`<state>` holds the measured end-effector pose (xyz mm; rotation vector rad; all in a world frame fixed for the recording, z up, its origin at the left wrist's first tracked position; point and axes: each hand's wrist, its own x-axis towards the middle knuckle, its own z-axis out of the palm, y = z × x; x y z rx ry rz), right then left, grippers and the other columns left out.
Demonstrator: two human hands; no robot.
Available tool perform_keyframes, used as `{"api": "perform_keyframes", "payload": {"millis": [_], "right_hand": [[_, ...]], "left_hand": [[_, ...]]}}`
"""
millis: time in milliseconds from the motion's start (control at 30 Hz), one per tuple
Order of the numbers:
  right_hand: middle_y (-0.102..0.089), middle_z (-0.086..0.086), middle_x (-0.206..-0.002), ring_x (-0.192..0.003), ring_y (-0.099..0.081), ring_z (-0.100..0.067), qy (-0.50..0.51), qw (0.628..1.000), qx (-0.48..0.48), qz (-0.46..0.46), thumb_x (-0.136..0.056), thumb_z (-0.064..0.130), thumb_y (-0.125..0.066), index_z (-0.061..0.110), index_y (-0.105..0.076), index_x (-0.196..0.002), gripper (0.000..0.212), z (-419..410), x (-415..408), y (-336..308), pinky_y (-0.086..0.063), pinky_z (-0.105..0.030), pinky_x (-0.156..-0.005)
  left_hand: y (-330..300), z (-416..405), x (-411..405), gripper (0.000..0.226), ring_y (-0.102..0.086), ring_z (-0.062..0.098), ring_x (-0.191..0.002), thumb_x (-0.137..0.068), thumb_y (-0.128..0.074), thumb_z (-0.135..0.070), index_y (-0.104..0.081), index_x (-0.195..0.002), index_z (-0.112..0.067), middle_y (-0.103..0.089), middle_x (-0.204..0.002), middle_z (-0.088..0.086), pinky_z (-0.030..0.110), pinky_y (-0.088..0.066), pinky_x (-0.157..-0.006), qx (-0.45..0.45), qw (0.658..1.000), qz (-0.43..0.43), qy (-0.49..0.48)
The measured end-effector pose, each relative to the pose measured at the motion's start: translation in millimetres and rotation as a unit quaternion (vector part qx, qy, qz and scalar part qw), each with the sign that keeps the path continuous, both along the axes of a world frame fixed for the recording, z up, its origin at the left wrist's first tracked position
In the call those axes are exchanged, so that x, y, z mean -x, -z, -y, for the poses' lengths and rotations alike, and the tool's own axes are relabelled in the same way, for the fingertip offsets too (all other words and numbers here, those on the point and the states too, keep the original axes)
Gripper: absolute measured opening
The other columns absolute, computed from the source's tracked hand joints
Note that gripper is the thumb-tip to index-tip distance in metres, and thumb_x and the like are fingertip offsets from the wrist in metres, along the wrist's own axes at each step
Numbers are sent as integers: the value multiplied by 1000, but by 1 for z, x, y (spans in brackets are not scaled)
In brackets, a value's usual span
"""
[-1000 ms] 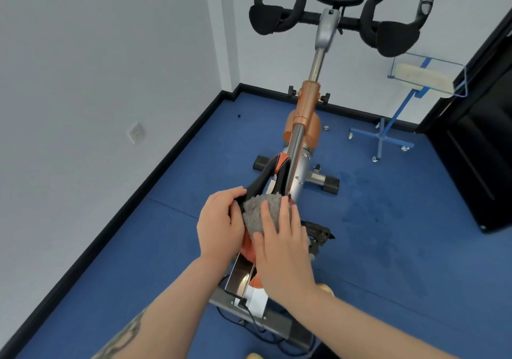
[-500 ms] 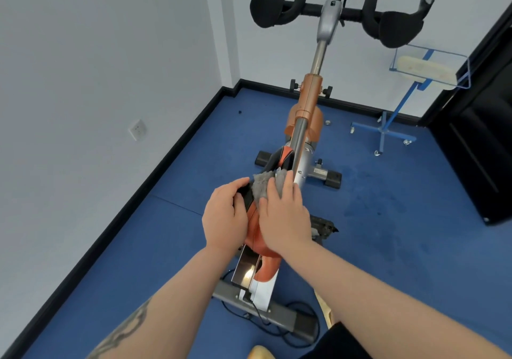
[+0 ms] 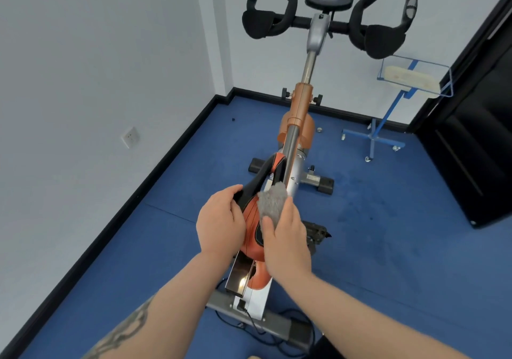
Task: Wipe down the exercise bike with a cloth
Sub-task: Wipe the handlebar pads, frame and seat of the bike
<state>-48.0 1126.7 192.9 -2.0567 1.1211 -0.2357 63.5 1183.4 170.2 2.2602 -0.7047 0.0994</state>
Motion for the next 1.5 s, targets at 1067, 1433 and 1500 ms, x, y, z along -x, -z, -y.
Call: {"api": "perform_keyframes", "payload": {"millis": [1067, 1433, 1500], "right_hand": [[-65, 10, -116, -115, -52, -13, -401, 890, 190, 105, -101, 30, -34, 26, -61, -128, 38, 161, -90, 18, -30, -37, -108], [-62, 1, -99, -92, -58, -26, -547, 768, 333, -18, -101, 28, -28, 21, -54, -100, 27, 173, -112, -2, -34, -37, -73], [-67, 3, -106, -98, -60, -21, -599, 755, 260, 59, -100, 34, -26, 23, -59, -109, 36, 146, -99, 1, -39, -38, -88]], "left_hand": [[-16, 31, 12, 22, -56, 6, -90, -90, -51, -17, -67, -91, -33, -62, -93, -20, 24, -33, -85, -112, 971, -22, -212], [-16, 59, 57, 39, -40, 11, -133, -99, -41, -32, -50, -136, -24, -48, -140, -8, 36, -17, -111, -165, 900, -88, -395], [-14, 61, 68, 47, -30, 11, -142, -100, -39, -32, -41, -146, -22, -37, -152, -7, 36, -15, -113, -159, 892, -100, -410]]}}
